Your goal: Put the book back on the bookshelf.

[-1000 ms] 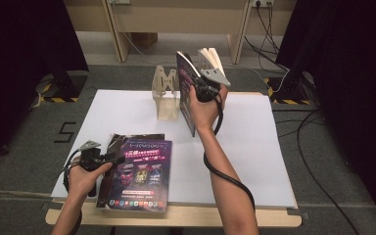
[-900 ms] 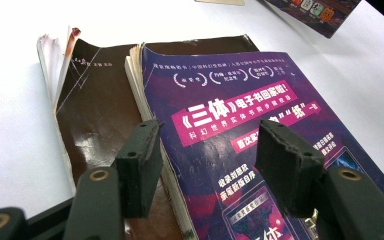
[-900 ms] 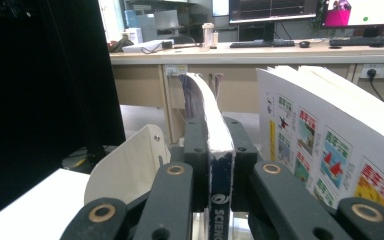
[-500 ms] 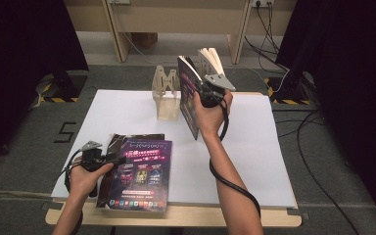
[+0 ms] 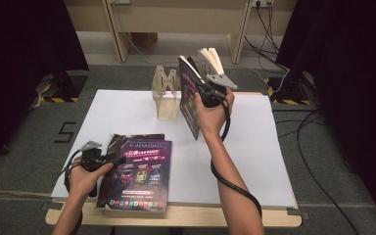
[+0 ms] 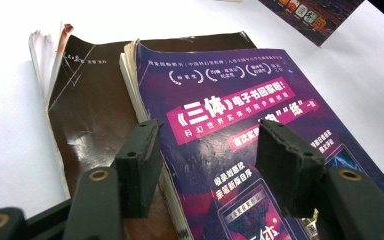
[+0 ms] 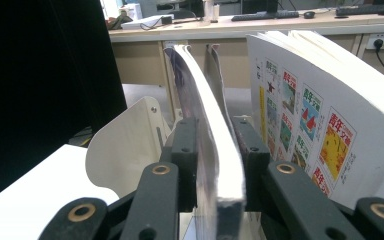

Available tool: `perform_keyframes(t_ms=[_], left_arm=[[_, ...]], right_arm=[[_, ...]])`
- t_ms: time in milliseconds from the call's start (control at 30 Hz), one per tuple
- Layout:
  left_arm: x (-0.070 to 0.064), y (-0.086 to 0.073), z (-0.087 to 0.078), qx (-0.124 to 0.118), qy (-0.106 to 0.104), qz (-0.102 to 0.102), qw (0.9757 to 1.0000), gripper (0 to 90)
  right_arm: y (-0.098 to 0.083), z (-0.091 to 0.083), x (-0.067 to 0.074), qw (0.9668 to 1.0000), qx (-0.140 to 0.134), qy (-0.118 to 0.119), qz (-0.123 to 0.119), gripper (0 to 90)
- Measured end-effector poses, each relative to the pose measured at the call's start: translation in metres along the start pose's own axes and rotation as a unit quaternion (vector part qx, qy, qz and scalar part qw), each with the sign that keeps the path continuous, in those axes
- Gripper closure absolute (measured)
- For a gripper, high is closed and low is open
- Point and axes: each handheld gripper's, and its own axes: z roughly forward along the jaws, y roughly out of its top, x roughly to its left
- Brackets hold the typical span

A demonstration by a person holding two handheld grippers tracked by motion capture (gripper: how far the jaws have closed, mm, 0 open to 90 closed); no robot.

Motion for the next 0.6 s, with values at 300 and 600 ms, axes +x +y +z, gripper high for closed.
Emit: perform_keyframes(t_ms=[300,600], left_arm=[[-0.0002,-0.0004,0.001,0.0,0.001,-0.001,1.0,42.8],[-0.0006,-0.0003,0.0011,-0.002,0.0,-0.001,1.0,42.9]], right_arm=[[0.0018,-0.0063,-0.0049,0.9999,0.016,-0.001,0.002,76.7],[0.0039,-0.0028,-0.0081,0.9992,0.038,-0.008,0.002,79.9]])
